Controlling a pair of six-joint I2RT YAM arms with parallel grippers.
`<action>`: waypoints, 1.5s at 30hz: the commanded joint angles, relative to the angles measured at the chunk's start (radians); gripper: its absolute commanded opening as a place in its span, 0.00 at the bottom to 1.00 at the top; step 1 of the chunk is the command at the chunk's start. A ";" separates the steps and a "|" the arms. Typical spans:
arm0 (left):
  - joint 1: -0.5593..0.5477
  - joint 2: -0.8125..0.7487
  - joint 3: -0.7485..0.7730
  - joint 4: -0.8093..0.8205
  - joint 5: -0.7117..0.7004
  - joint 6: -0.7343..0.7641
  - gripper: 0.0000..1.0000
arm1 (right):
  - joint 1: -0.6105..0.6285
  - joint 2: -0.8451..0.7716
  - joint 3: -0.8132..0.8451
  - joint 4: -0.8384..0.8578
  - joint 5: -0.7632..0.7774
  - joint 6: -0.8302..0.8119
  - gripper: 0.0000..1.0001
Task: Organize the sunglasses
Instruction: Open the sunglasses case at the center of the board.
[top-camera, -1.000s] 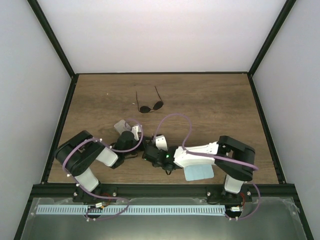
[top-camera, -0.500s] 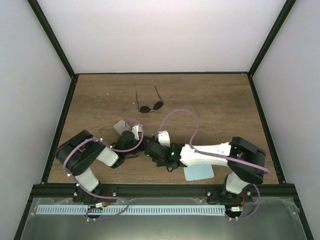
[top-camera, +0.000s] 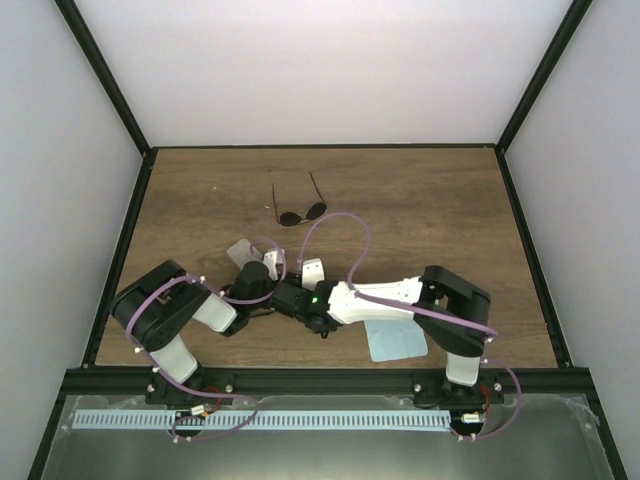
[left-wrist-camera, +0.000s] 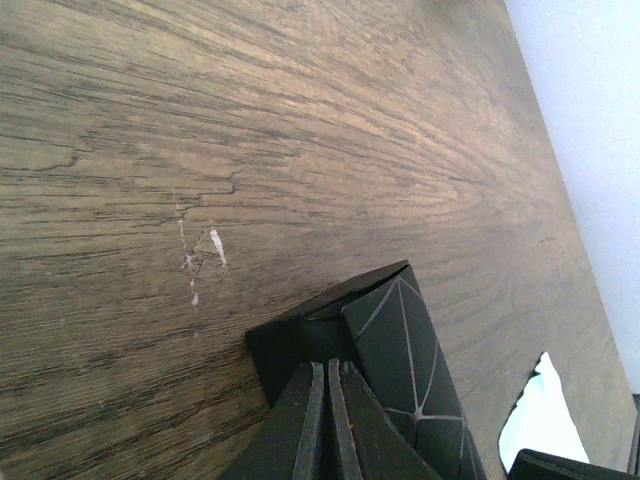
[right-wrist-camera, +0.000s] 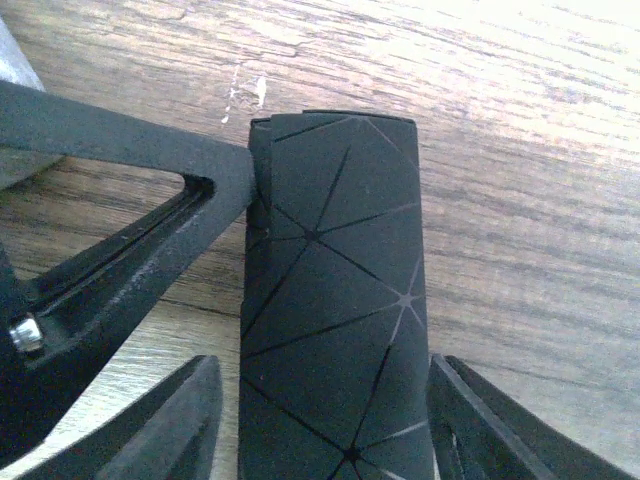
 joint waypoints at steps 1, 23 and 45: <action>-0.003 0.013 -0.006 -0.045 0.015 -0.017 0.04 | 0.016 0.063 0.056 -0.075 0.056 0.059 0.52; 0.007 0.020 0.001 -0.034 0.045 -0.036 0.04 | 0.018 0.061 -0.023 -0.027 0.028 0.091 0.30; 0.008 -0.008 0.006 -0.055 0.038 -0.037 0.04 | 0.016 -0.001 -0.087 0.019 0.031 0.086 0.20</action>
